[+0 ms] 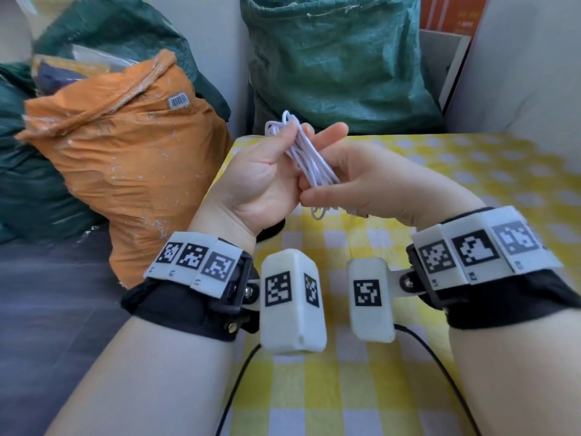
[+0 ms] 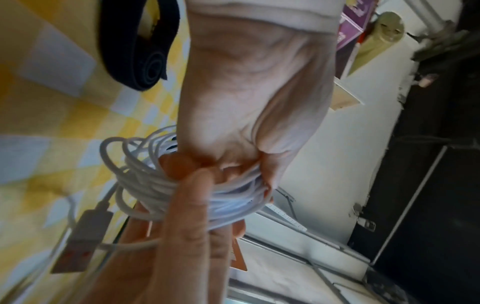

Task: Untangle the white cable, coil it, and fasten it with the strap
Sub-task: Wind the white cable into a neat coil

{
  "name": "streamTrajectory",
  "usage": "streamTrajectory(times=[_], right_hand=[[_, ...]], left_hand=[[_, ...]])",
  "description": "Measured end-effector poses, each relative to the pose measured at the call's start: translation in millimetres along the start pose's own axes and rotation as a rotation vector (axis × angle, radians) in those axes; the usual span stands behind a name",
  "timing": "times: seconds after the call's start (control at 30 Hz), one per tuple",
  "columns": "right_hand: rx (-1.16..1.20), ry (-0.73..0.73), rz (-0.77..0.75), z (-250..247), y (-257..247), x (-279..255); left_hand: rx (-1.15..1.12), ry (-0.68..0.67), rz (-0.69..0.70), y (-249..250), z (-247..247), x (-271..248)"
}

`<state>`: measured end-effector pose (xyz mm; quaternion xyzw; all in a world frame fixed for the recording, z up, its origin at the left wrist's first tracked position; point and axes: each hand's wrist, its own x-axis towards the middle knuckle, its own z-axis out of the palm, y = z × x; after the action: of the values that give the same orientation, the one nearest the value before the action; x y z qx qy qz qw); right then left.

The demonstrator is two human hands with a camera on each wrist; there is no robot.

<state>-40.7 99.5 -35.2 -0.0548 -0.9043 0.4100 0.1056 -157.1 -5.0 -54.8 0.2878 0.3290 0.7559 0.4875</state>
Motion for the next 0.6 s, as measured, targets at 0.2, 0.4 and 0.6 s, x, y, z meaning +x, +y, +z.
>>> streamTrajectory(times=[0.2,0.4,0.6], right_hand=[[0.023,-0.007,-0.024,3.1,0.7,2.2],[0.142,0.041,-0.004,2.5,-4.4,0.8],[0.132,0.095,0.048,0.7,-2.8,0.5]], left_hand=[[-0.167,0.047,0.054,4.9,-7.0,4.6],[0.165,0.026,0.005,-0.1,-3.0,1.0],[-0.103,0.030,0.000,0.4,4.3,3.2]])
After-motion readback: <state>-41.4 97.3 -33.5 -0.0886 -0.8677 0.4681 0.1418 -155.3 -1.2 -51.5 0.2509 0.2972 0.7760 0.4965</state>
